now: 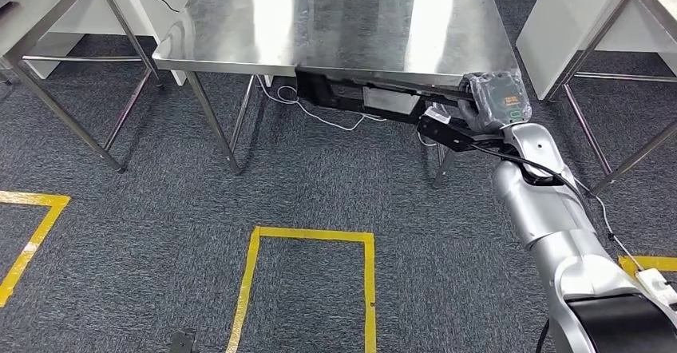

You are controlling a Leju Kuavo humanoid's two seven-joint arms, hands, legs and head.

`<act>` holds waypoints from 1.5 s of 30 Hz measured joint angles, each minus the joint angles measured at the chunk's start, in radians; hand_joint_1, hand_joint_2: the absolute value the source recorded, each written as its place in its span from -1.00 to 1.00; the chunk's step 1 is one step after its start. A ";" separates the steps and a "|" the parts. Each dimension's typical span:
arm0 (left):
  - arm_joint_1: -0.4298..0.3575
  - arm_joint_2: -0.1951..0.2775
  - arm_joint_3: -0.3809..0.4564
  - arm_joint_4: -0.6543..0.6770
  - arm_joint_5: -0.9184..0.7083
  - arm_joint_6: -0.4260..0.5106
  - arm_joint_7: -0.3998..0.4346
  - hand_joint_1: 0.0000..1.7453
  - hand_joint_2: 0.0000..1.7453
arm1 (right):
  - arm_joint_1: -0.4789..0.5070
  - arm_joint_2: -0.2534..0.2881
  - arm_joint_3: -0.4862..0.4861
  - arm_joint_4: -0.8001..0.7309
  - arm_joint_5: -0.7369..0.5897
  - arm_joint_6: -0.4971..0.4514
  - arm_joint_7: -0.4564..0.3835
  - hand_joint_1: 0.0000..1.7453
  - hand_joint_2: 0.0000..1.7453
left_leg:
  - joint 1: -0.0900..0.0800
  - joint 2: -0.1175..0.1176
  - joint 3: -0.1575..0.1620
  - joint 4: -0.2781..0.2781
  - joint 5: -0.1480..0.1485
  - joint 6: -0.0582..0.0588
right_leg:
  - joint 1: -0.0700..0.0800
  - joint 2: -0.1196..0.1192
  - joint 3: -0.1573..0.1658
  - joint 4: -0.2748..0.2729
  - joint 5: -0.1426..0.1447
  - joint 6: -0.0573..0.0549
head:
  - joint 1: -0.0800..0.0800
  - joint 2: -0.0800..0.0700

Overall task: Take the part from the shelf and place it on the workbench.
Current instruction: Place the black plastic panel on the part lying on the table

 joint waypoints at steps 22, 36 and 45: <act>0.005 0.009 0.016 -0.001 -0.009 0.000 0.000 -1.00 1.00 | 0.008 0.003 0.023 0.005 0.016 0.011 0.016 1.00 1.00 | -0.057 -0.034 -0.017 -0.007 0.027 0.100 | 0.046 0.048 0.122 -0.092 -0.020 -0.059 | 0.000 0.000; 0.010 0.000 0.021 0.000 -0.008 -0.001 0.008 -1.00 1.00 | -0.010 -0.011 0.033 0.009 0.026 0.036 0.016 1.00 1.00 | -0.015 -0.025 0.042 0.012 -0.054 -0.009 | 0.005 0.003 0.040 -0.097 0.030 -0.025 | -0.001 0.000; 0.009 0.000 0.026 0.000 -0.016 -0.002 0.009 -1.00 1.00 | -0.063 -0.004 0.047 0.052 0.011 0.087 -0.024 1.00 1.00 | -0.009 -0.025 -0.171 0.263 -0.132 -0.020 | 0.021 0.030 0.126 -0.098 -0.031 -0.072 | -0.008 0.000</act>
